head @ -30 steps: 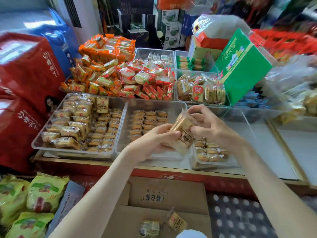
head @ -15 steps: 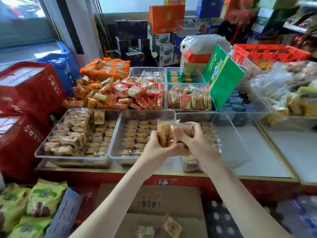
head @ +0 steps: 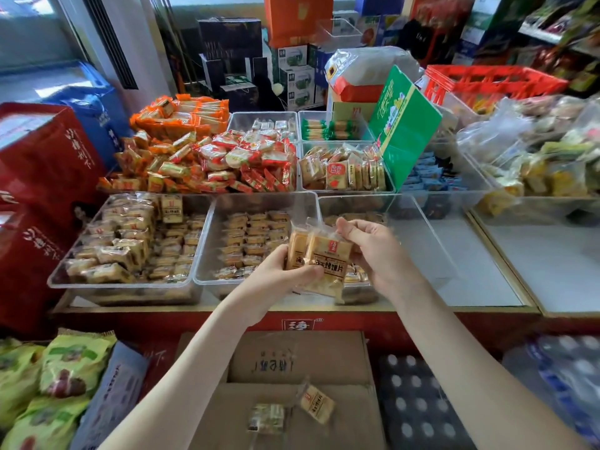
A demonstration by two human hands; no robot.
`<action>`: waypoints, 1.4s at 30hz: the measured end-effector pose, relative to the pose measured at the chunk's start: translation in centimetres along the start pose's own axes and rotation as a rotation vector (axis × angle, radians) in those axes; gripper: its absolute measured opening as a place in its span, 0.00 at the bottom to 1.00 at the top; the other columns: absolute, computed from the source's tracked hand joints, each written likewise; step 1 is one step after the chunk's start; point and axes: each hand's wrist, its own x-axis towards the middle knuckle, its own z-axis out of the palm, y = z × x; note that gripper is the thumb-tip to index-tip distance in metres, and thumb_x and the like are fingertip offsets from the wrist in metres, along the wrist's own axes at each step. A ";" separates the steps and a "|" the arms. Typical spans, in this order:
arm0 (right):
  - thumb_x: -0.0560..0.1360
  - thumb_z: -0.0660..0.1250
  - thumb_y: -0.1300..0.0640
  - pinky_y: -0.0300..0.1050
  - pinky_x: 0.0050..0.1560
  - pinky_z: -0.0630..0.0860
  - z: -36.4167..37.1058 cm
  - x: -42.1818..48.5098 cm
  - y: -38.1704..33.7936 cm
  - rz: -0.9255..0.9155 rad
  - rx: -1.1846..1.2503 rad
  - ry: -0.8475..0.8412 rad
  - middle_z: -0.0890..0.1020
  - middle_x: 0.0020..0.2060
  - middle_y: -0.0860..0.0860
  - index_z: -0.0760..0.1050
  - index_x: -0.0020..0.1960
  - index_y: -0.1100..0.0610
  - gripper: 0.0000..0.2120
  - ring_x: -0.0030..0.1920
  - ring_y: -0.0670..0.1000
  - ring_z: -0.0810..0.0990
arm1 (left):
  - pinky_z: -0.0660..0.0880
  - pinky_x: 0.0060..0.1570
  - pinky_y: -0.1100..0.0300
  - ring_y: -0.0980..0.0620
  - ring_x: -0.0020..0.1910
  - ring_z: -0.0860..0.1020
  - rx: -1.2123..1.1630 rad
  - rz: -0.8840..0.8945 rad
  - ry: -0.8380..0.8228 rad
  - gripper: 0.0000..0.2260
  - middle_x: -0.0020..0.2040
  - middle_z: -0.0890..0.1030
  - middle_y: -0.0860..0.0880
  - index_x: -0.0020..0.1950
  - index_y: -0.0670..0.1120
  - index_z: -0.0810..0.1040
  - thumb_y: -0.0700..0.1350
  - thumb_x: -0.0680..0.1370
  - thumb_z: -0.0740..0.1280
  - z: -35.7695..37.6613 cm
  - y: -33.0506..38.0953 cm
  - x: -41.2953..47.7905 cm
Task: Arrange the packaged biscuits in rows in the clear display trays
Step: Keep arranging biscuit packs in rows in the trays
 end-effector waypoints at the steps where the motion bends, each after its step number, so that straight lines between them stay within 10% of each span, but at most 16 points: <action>1: 0.78 0.64 0.47 0.40 0.44 0.77 0.3 -0.2 0.4 -0.014 -0.075 0.068 0.82 0.39 0.49 0.76 0.45 0.56 0.12 0.42 0.48 0.80 | 0.77 0.58 0.53 0.49 0.56 0.81 -0.008 -0.017 0.045 0.23 0.57 0.82 0.46 0.63 0.48 0.72 0.50 0.72 0.76 0.3 -0.1 0.1; 6: 0.66 0.69 0.33 0.42 0.50 0.75 1.8 -1.0 2.3 0.006 -0.382 0.050 0.77 0.51 0.47 0.68 0.58 0.51 0.29 0.51 0.45 0.76 | 0.72 0.32 0.72 0.58 0.44 0.77 0.107 0.051 0.310 0.25 0.49 0.78 0.50 0.59 0.44 0.68 0.52 0.71 0.77 1.7 -0.1 -0.5; 11: 0.72 0.72 0.52 0.52 0.58 0.78 1.3 -0.7 3.2 0.046 0.027 -0.067 0.83 0.51 0.54 0.76 0.58 0.59 0.18 0.54 0.54 0.82 | 0.76 0.40 0.68 0.58 0.48 0.79 0.216 0.166 0.275 0.22 0.53 0.79 0.49 0.58 0.47 0.66 0.50 0.73 0.75 1.5 -0.1 -1.1; 17: 0.72 0.73 0.51 0.48 0.58 0.78 -0.9 0.5 5.2 0.001 0.936 -0.360 0.80 0.59 0.60 0.78 0.63 0.62 0.23 0.59 0.57 0.80 | 0.82 0.49 0.52 0.46 0.49 0.83 -0.743 -0.050 0.050 0.21 0.51 0.84 0.42 0.62 0.40 0.75 0.50 0.73 0.68 -0.9 0.1 -1.6; 25: 0.77 0.68 0.58 0.56 0.71 0.62 -0.7 2.5 6.4 -0.029 1.008 -0.454 0.75 0.66 0.60 0.71 0.70 0.59 0.22 0.68 0.60 0.72 | 0.71 0.62 0.40 0.31 0.66 0.73 -1.076 -0.014 -0.282 0.32 0.67 0.71 0.29 0.72 0.39 0.64 0.51 0.74 0.70 -0.2 -1.2 -1.6; 29: 0.73 0.74 0.57 0.60 0.69 0.63 -1.1 3.5 6.8 -0.071 0.838 -0.405 0.69 0.67 0.60 0.58 0.75 0.60 0.37 0.68 0.61 0.65 | 0.74 0.61 0.42 0.36 0.66 0.75 -0.975 0.024 -0.236 0.31 0.67 0.75 0.33 0.72 0.38 0.66 0.50 0.73 0.69 0.0 -1.1 -1.1; 42: 0.74 0.72 0.59 0.52 0.74 0.53 -1.2 3.5 7.5 -0.076 1.018 -0.417 0.75 0.66 0.56 0.69 0.70 0.58 0.26 0.68 0.56 0.71 | 0.78 0.58 0.51 0.41 0.54 0.82 -0.814 0.077 -0.263 0.30 0.59 0.80 0.36 0.59 0.38 0.81 0.48 0.62 0.83 -0.1 -2.4 0.2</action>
